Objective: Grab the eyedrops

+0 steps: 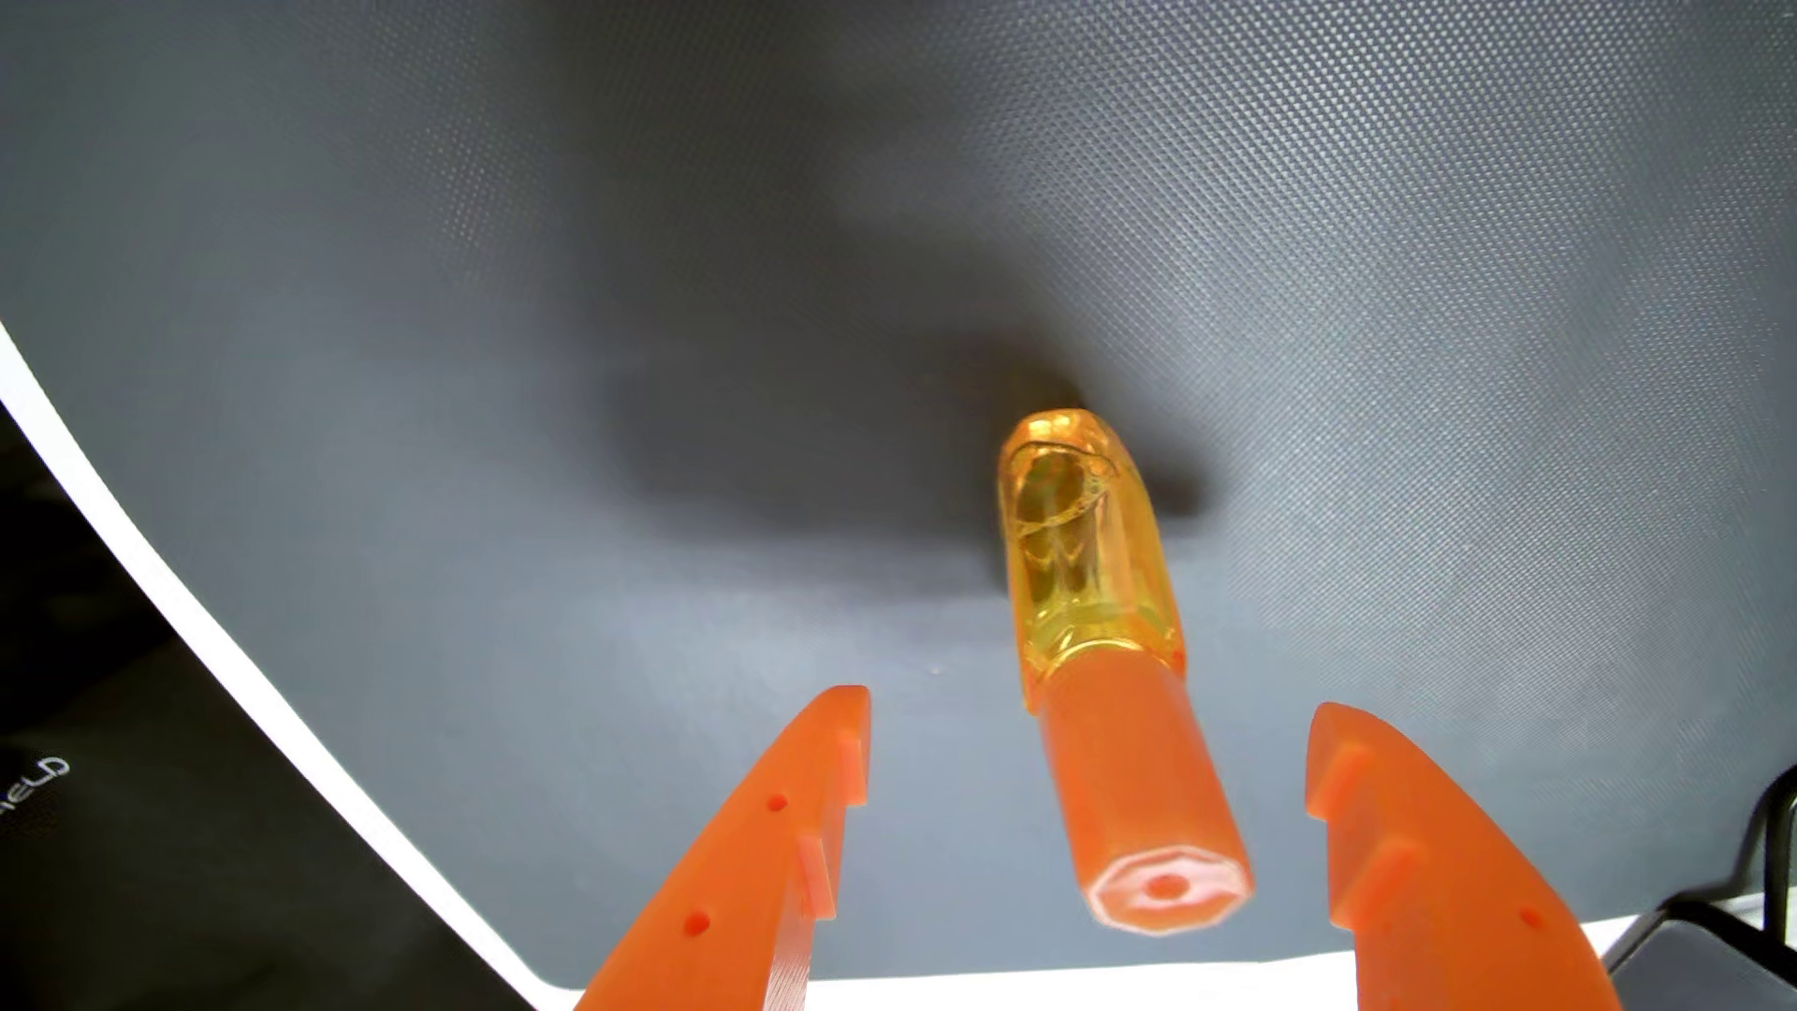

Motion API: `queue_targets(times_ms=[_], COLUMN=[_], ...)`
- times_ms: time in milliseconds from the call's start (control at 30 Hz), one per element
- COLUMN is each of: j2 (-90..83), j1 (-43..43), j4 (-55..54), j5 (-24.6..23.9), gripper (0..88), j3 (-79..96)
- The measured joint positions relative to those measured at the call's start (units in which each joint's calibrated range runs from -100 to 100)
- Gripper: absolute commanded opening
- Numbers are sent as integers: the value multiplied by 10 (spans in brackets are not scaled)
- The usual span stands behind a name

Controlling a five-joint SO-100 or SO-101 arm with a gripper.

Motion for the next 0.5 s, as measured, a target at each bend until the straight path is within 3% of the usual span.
queue_targets(times_ms=[500], j2=[0], j1=[13], j4=[-32], j5=[-1], gripper=[257], j3=[78])
